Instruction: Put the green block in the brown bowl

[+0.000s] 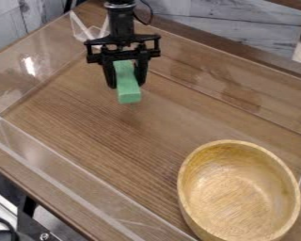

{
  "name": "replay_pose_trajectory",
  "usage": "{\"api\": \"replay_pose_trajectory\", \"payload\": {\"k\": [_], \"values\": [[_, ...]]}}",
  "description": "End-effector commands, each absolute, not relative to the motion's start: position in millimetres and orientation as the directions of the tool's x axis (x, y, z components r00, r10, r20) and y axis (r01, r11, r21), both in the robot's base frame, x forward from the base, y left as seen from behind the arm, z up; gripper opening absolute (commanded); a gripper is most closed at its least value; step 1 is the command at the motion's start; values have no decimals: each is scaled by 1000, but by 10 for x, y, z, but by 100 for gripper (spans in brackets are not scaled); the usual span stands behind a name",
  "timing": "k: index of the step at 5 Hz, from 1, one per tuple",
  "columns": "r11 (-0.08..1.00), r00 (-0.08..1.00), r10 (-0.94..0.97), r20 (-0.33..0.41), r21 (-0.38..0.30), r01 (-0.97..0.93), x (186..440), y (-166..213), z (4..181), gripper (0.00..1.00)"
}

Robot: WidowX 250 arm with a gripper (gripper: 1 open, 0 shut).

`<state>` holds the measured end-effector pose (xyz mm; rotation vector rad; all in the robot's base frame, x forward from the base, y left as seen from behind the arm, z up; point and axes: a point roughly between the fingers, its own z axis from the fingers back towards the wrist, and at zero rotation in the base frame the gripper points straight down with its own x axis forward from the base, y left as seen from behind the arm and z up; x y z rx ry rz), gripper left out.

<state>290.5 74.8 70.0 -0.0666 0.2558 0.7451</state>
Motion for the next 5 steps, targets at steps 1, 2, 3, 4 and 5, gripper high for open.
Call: {"api": "replay_pose_trajectory", "payload": {"k": [1,2,3,4,5], "values": [[759,751,637,-173,-29,-650,2902,729,990,0],[773,768,618,-171,-46,-633,2841,714,1009,0],[786,782,600,-168,-62,-615,2781,706,1030,0],[800,799,578,-163,-78,-595,2725,685,1064,0],[810,812,563,-157,-90,-579,2677,680,1084,0]]}}
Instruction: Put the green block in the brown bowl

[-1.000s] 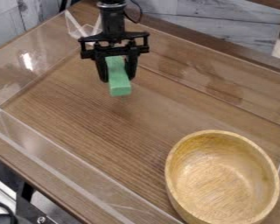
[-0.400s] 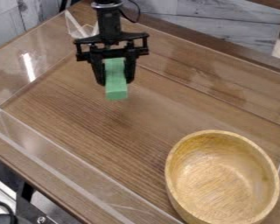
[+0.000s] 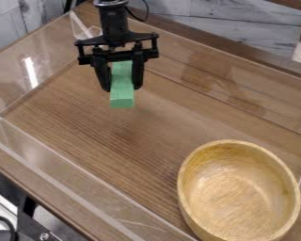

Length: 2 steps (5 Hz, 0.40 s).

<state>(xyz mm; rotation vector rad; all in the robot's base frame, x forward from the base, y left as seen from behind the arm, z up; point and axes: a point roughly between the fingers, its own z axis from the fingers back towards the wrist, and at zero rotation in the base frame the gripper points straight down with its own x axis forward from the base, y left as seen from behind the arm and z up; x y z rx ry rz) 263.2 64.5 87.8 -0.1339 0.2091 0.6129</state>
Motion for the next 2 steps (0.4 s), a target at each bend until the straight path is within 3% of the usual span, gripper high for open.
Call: {"api": "replay_pose_trajectory", "payload": {"k": [1,2], "values": [[819,822,549,-150,-100,-565,2644,685,1101,0],[830,835,531,-144,-112,-547,2616,687,1132,0]]}}
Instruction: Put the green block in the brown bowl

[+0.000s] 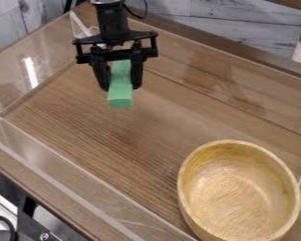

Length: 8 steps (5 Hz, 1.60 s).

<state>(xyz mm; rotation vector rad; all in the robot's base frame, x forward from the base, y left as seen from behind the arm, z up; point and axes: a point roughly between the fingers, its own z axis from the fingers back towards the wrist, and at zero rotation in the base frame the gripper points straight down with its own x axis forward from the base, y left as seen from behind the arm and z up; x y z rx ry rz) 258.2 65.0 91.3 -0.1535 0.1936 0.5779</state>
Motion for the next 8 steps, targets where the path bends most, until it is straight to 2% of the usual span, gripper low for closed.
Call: {"api": "replay_pose_trajectory", "payload": {"k": [1,2,3,4,5,6,7,8], "values": [[837,844,518,-139,-121,-534,2601,694,1144,0],[847,856,500,-134,-132,-515,2585,696,1171,0],[864,877,458,-145,-159,-477,2512,376,1247,0],[893,910,385,-154,-185,-410,2450,-35,1346,0],[947,963,226,-146,-200,-252,2312,-538,1434,0],[975,989,65,-132,-205,-91,2027,-1043,1426,0],[979,995,11,-103,-200,-32,1848,-1500,1277,0],[982,997,3,-82,-189,-19,1794,-1523,1080,0]]}}
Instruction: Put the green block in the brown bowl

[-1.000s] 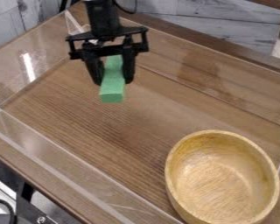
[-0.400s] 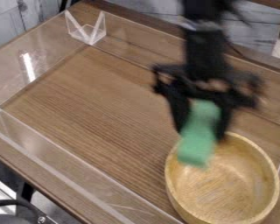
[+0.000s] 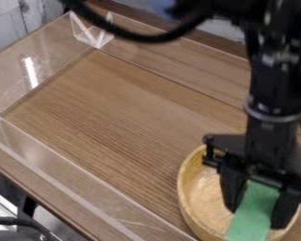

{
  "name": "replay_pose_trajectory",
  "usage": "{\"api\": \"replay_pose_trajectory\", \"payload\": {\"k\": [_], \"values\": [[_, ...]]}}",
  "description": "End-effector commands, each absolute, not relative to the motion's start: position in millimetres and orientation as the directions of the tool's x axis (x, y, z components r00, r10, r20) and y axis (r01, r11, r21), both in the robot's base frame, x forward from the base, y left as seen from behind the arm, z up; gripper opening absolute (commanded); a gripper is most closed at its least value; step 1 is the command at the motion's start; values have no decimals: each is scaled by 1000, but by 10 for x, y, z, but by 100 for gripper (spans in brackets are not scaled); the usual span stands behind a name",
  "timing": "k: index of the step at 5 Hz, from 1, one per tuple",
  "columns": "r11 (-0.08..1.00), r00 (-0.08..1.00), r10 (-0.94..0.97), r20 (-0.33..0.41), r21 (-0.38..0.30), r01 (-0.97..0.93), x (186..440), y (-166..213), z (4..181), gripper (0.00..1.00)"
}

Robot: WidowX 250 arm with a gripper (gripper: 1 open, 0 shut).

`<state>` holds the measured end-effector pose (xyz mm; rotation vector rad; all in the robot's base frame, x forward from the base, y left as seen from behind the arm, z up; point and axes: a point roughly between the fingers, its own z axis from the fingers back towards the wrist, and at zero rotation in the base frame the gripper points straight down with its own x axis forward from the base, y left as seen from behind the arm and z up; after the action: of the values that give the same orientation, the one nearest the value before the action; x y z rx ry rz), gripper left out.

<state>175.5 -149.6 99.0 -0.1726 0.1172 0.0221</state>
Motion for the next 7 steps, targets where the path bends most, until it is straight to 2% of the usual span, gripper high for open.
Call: {"api": "replay_pose_trajectory", "payload": {"k": [1,7], "values": [[980,996,30,-83,-194,-46,1783,-1449,1092,0],[966,988,89,-126,-232,-116,1792,-1276,1085,0]]}}
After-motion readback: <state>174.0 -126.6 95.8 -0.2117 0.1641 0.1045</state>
